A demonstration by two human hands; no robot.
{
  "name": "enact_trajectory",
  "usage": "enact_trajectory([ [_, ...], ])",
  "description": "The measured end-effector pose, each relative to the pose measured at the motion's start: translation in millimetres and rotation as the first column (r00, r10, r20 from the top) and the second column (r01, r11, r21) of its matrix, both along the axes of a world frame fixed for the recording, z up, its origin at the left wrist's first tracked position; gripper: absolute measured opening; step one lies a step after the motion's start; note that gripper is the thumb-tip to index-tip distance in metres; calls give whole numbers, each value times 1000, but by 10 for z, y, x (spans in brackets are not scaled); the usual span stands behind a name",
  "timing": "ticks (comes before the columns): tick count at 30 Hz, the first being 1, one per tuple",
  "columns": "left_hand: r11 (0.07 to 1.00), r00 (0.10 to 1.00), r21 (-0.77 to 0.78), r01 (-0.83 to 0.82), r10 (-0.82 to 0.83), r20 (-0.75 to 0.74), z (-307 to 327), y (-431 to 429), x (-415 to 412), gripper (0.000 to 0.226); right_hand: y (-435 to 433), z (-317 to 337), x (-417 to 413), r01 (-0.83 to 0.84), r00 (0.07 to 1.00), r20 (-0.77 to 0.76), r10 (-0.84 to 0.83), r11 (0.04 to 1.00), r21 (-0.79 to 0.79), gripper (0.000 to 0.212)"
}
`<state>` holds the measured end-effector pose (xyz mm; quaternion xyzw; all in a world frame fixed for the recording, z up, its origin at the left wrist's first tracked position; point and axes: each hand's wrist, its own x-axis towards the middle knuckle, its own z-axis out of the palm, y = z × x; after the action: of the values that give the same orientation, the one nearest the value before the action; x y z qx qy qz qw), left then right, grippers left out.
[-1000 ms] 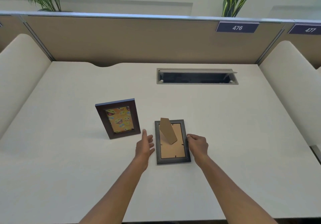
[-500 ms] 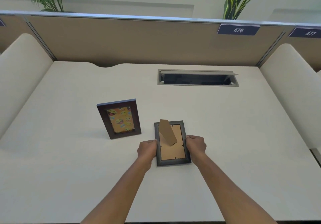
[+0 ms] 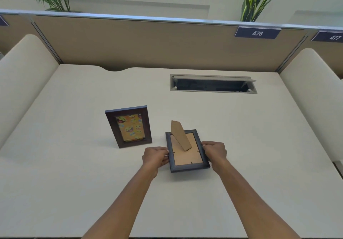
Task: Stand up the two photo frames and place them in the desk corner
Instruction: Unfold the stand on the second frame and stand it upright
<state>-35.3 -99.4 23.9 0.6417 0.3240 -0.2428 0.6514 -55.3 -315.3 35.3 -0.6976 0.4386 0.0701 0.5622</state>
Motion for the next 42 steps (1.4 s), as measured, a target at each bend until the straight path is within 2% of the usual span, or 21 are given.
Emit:
enact_trajectory([
  [5,999,997,8,-54,53,52,115,46,129,8,-122,138,113,8,999,39,-13,992,129,21],
  [11,991,990,-35,-127,129,57,253,11,328,10,-146,288,226,3,993,117,-31,973,233,27],
  [15,980,983,-133,-151,163,82,333,-17,371,18,-146,321,286,20,982,177,-69,964,266,27],
  [20,948,966,-254,-192,229,123,390,-80,378,8,-157,313,341,10,975,209,-72,959,282,25],
  [22,939,960,-278,-201,246,135,434,-118,387,2,-156,310,361,0,974,219,-65,958,286,27],
  [28,909,935,-318,-270,326,137,590,-204,464,9,-155,360,405,-40,962,268,-49,948,316,29],
  [33,927,936,-268,-264,313,161,612,-226,487,16,-145,433,434,-98,951,311,4,952,288,29],
  [37,951,938,-216,-219,266,221,579,-226,454,33,-157,410,476,-153,941,330,78,966,209,27],
  [42,991,946,9,-133,124,300,642,-264,458,64,-137,400,508,-224,922,341,183,971,84,20],
])
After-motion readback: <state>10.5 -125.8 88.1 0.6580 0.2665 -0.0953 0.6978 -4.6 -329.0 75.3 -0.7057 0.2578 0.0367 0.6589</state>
